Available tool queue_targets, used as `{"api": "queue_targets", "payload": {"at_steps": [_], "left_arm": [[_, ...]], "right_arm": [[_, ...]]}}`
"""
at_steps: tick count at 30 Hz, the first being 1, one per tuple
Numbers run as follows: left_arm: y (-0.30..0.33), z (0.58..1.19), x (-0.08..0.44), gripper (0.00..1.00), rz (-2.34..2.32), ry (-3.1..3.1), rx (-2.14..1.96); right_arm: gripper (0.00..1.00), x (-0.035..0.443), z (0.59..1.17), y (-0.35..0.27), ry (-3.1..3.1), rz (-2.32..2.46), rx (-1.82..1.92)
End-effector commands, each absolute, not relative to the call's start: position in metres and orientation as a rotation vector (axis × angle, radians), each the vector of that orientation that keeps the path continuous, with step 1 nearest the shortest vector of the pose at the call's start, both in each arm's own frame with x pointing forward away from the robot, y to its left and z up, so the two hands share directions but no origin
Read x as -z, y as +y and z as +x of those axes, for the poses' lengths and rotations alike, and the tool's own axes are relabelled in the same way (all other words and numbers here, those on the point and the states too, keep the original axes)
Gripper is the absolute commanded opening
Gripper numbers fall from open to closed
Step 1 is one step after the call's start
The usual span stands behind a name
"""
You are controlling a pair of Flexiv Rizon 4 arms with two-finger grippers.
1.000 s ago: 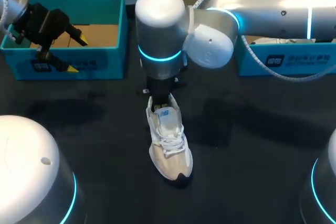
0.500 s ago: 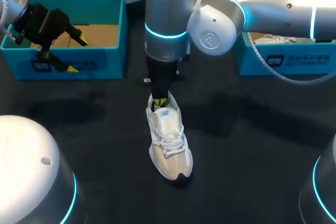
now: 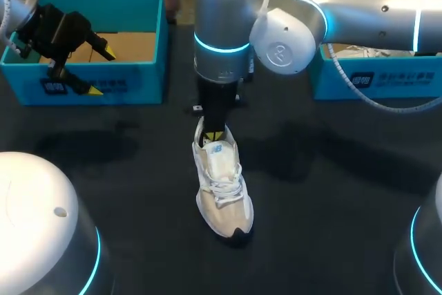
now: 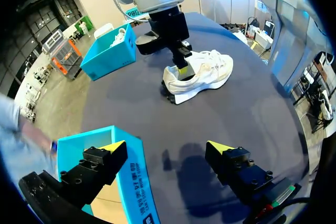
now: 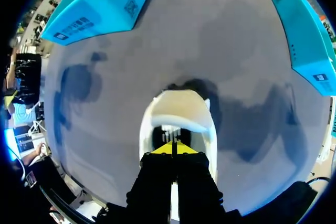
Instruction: Take the shoe out of the shoebox, open the shoe tongue, remove and reinsert the insole, then place the shoe into the shoebox
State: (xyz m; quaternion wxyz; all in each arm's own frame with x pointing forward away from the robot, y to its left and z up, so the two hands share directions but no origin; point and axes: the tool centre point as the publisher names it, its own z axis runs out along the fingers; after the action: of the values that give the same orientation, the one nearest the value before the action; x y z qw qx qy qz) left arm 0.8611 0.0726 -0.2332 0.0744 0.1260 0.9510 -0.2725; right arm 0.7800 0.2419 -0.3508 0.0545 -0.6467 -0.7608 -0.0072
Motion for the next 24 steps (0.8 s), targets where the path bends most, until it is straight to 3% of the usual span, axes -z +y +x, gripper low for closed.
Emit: {"api": "queue_targets", "payload": {"at_steps": [1, 24], "left_arm": [[0.072, 0.862, 0.233, 1.0, 0.379, 2.857, 0.812], [0.072, 0.862, 0.233, 1.0, 0.379, 2.857, 0.812]], "right_arm": [[0.0, 0.35, 0.78, 0.244, -2.319, -1.963, -0.088], [0.0, 0.346, 0.737, 0.23, -2.273, -1.874, -0.313]]}}
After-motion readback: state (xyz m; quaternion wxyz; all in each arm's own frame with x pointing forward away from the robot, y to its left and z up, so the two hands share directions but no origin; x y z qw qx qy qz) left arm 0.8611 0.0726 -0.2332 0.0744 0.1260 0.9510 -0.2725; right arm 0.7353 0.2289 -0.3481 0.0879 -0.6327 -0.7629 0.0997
